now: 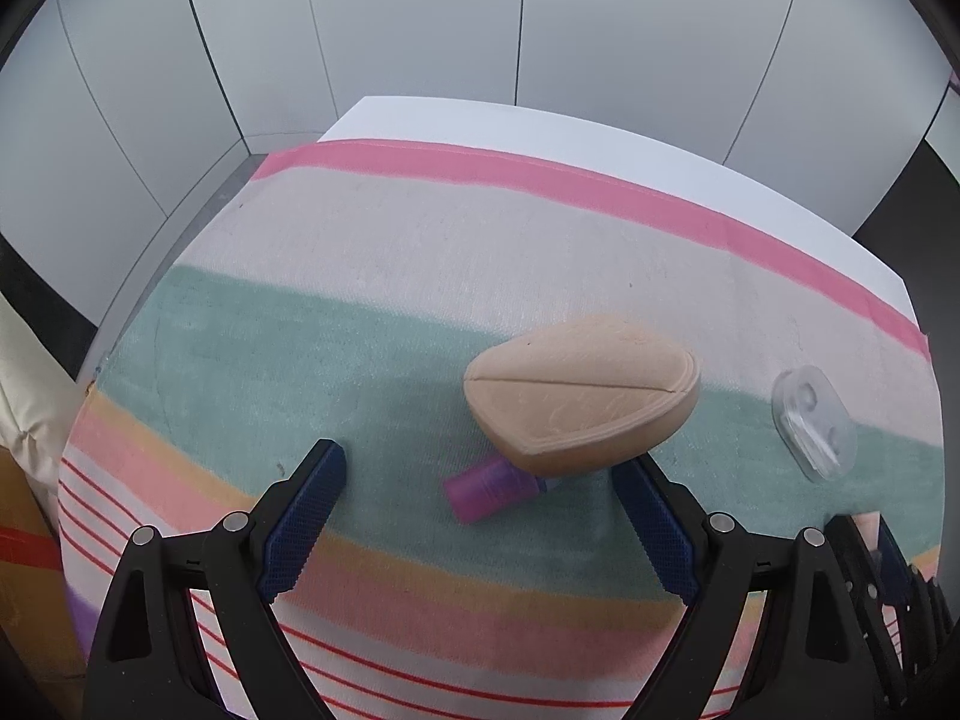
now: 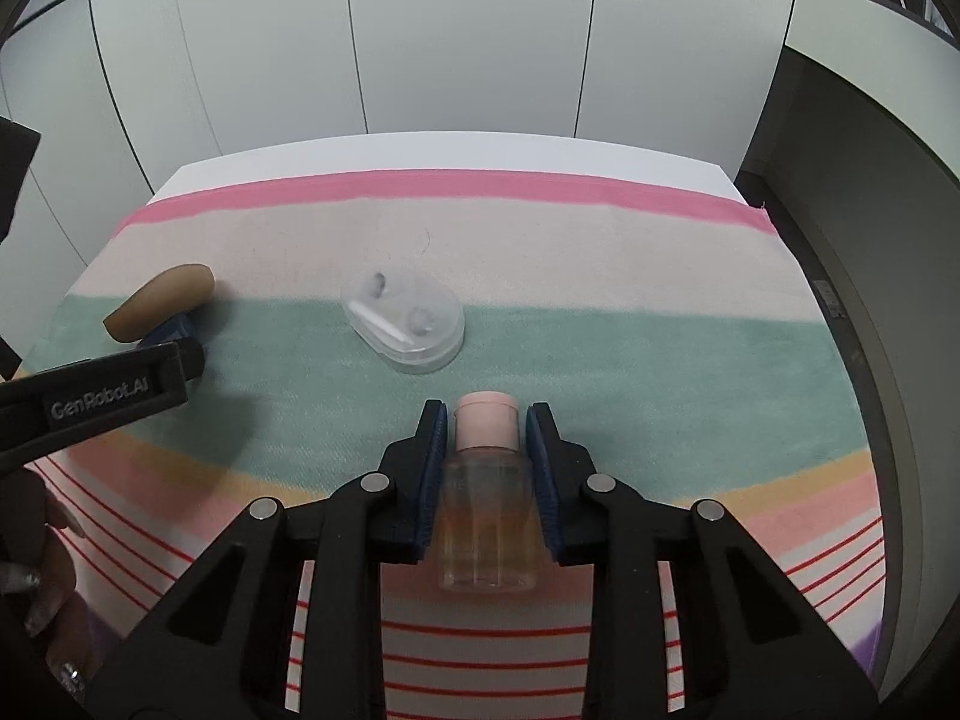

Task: Organize objects
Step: 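Grasp the glass jar with the right tool while the left tool grasps the purple lipstick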

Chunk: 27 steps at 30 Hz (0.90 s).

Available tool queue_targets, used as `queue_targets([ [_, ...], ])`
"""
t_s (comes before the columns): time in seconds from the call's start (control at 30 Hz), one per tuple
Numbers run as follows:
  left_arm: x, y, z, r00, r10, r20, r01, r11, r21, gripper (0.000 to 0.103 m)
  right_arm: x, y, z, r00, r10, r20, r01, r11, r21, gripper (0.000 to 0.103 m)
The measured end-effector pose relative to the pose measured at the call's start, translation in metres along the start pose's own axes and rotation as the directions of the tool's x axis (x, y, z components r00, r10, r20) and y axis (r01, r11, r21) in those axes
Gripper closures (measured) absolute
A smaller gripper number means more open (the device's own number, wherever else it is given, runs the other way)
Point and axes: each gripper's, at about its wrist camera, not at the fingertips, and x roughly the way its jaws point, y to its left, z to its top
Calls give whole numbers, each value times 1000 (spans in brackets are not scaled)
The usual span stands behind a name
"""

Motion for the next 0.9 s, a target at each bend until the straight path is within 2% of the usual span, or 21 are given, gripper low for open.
queue_targets([
  [0.1,6,-2,6,1000,-5,-3,5,1000,-1,13,-1,0,-2,1000,0,0,0,1000,1,74],
  [0.13,6,-4,6,1000,4,2,-4,1000,3,16,-1,0,-2,1000,-2,-1,2,1000,1,74],
  [0.2,4,-8,8,1000,-6,29,6,1000,22,40,-1,-1,-2,1000,-1,-3,1,1000,1,74],
  [0.23,1,-12,8,999,-19,42,17,999,49,61,-1,-1,-2,1000,0,-5,0,1000,2,74],
  [0.27,0,-15,7,999,-27,46,23,997,70,73,-1,-2,-2,1000,3,-6,-3,1000,3,74],
  [0.3,-1,-18,6,998,-31,47,27,996,87,76,-1,-2,-2,1000,4,-7,-4,1000,3,74],
  [0.33,-2,-20,6,998,-40,50,35,994,101,83,-1,-2,-3,1000,5,-7,-4,1000,3,74],
  [0.67,-6,-14,-1,998,-55,44,50,993,109,84,-2,0,-3,1000,10,-20,-10,1000,6,75],
  [0.9,-28,-6,4,996,-39,80,28,991,129,84,-20,3,6,1000,11,-7,-11,1000,5,75],
])
